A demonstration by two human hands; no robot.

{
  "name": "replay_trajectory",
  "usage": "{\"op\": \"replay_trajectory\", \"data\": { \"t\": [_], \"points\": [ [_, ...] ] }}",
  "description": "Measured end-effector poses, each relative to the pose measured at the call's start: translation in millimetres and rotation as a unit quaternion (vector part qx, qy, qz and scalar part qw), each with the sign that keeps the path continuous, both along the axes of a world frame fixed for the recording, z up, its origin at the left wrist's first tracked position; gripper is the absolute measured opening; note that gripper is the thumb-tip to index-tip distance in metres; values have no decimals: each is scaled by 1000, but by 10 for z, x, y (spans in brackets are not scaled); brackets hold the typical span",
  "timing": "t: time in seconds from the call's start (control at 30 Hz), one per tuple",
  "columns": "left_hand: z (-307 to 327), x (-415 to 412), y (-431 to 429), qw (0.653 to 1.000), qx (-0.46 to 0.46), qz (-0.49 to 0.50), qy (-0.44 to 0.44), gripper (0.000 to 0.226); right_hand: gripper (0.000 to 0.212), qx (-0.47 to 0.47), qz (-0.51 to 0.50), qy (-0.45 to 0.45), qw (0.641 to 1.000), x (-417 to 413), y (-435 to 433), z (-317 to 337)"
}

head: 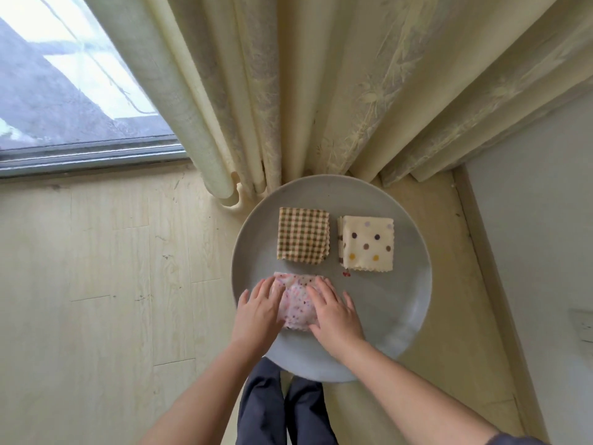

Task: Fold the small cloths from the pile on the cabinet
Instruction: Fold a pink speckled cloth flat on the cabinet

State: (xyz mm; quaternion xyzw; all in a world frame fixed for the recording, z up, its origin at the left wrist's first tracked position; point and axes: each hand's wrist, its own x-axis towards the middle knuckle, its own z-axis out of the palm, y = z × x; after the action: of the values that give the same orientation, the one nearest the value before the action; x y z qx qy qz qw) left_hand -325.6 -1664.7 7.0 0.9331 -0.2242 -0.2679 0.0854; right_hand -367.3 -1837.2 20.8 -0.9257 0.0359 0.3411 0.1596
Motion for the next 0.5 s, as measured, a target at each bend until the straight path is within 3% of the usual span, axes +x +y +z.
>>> {"op": "replay_trajectory", "data": {
  "t": [0.27, 0.5],
  "points": [
    [1781, -293, 607, 977, -168, 105, -84, 53, 59, 71, -30, -116, 990, -65, 507, 1853],
    [2774, -694, 1852, 947, -239, 154, -149, 44, 48, 136, -11, -227, 964, -196, 1607, 2780]
  ]
}}
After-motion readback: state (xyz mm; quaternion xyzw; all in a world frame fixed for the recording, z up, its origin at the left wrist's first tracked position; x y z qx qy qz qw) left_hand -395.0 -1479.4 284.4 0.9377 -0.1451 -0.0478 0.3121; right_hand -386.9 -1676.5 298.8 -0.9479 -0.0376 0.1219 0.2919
